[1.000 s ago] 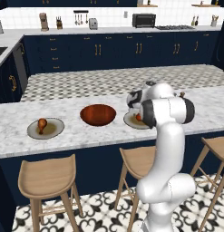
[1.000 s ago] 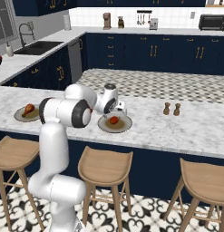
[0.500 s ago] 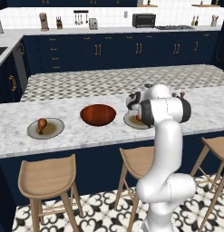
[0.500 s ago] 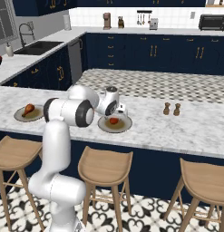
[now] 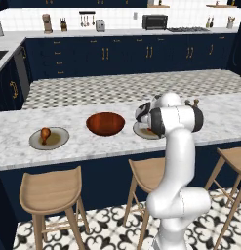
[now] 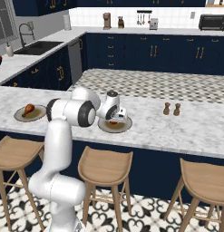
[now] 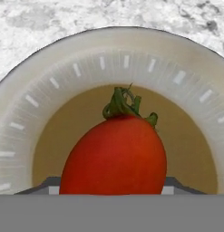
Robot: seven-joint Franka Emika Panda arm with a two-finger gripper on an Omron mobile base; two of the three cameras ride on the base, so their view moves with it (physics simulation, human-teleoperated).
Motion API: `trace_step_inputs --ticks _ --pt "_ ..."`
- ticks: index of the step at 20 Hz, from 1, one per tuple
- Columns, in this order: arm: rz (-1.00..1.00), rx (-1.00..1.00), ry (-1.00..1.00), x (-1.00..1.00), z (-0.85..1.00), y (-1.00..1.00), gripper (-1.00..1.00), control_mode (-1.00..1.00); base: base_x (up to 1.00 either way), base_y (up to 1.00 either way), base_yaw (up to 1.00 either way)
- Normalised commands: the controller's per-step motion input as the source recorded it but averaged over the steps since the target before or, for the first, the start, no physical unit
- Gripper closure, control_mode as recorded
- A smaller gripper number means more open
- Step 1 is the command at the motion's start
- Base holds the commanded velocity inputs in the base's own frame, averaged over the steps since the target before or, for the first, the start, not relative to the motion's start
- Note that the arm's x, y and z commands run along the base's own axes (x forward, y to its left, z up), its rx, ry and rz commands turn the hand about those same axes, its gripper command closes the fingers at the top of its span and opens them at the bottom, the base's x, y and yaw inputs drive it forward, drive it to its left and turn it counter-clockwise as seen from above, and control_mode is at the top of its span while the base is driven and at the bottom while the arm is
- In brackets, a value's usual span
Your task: Pick the chicken drumstick and tomato from their plates and place them in the bowl. Then put the bowl in the fridge.
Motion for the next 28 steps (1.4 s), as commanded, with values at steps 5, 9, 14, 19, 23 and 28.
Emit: trace_step_inputs --ticks 5,9,14,19,23,28 --pt "0.0 0.0 -0.07 -0.51 0.16 0.0 1.0 -1.0 0.0 0.0 0.0" --pt "0.01 0.07 -0.18 -1.0 0.98 0.22 1.0 -1.0 0.0 0.0 0.0" --pt "0.1 0.09 -0.05 -0.69 0.7 0.76 1.0 -1.0 0.0 0.0 0.0" --pt "0.14 0.01 -0.02 -0.11 0.63 0.89 1.0 -1.0 0.0 0.0 0.0" --pt "0.08 0.0 0.2 0.25 0.39 0.75 1.0 -1.0 0.0 0.0 0.0" --pt "0.0 -0.07 0.23 0.57 -0.04 0.69 1.0 -1.0 0.0 0.0 0.0"
